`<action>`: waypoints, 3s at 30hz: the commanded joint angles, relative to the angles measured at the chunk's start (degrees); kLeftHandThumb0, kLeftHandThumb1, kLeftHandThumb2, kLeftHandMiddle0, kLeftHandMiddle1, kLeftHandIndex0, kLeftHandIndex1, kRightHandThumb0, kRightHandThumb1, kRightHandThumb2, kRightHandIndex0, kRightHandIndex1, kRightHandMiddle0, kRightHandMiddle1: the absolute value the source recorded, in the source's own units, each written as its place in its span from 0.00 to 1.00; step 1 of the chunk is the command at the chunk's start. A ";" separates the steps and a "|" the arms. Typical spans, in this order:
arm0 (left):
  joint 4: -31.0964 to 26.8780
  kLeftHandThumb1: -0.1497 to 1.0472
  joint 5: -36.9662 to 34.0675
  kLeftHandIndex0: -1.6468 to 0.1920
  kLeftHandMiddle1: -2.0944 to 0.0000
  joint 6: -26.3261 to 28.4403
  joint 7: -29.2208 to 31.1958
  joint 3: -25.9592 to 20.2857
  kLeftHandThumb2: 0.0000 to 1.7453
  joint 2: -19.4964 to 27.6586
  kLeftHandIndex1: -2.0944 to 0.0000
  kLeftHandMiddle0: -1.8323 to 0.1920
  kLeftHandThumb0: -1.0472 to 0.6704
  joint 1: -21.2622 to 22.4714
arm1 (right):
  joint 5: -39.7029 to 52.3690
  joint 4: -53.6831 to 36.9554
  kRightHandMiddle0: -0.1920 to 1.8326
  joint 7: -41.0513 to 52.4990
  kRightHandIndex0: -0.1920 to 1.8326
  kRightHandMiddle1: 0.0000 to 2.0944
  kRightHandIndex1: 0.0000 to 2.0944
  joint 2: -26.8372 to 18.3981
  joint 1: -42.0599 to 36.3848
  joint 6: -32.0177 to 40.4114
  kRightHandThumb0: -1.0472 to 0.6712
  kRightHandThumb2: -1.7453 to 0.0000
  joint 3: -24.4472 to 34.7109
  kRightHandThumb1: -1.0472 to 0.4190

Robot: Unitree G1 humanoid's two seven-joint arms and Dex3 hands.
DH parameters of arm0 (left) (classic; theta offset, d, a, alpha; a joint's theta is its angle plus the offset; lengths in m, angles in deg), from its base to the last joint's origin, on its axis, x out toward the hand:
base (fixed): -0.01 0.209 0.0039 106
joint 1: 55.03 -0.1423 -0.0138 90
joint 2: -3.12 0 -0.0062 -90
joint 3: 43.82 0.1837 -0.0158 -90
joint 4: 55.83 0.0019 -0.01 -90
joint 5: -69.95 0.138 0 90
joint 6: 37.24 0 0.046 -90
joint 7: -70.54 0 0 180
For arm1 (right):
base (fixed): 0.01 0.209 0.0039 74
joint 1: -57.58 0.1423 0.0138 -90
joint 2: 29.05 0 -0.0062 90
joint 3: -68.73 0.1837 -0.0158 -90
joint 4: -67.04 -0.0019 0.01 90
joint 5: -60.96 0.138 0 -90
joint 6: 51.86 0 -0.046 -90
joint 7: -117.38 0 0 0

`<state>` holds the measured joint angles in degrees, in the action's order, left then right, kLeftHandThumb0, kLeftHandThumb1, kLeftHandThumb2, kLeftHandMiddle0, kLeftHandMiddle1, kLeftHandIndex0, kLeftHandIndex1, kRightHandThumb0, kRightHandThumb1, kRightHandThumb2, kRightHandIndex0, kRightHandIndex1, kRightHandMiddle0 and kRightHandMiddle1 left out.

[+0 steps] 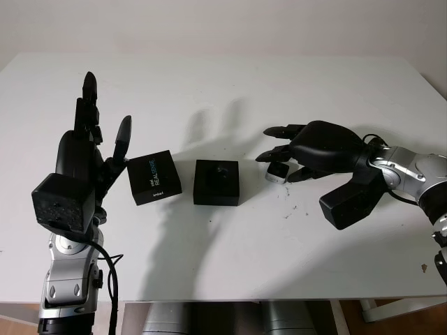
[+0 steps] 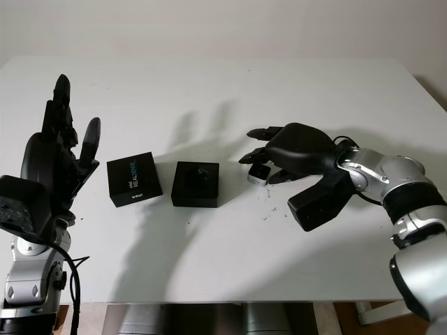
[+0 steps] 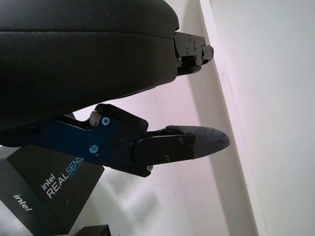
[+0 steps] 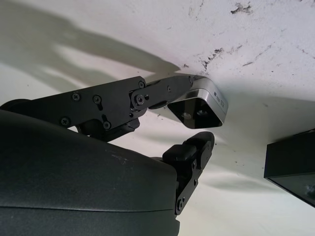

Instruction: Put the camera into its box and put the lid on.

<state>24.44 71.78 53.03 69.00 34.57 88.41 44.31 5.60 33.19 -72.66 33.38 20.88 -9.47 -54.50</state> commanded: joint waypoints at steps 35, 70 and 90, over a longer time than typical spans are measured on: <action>0.63 1.00 -0.26 0.92 0.98 -0.51 -0.29 0.62 0.28 -0.64 0.97 0.91 0.28 0.55 | 6.38 6.55 0.24 1.88 0.25 0.56 0.02 1.43 -1.21 -0.32 0.36 0.97 0.98 0.01; 0.85 1.00 0.07 0.93 0.97 -1.26 -0.34 0.93 0.28 -0.08 0.97 0.91 0.29 -0.18 | 34.23 7.61 0.23 23.05 0.25 0.67 0.04 10.45 -9.91 3.43 0.36 0.97 17.87 0.03; 0.95 1.00 -0.96 0.92 0.97 -0.75 1.18 -0.17 0.28 0.78 0.97 0.91 0.29 -0.17 | 43.83 3.96 0.23 23.19 0.24 0.68 0.02 14.14 -14.07 -0.26 0.34 0.97 26.50 0.03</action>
<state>26.01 70.68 52.14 70.05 34.53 88.53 44.33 48.62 38.35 -49.66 47.14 7.25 -9.18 -28.92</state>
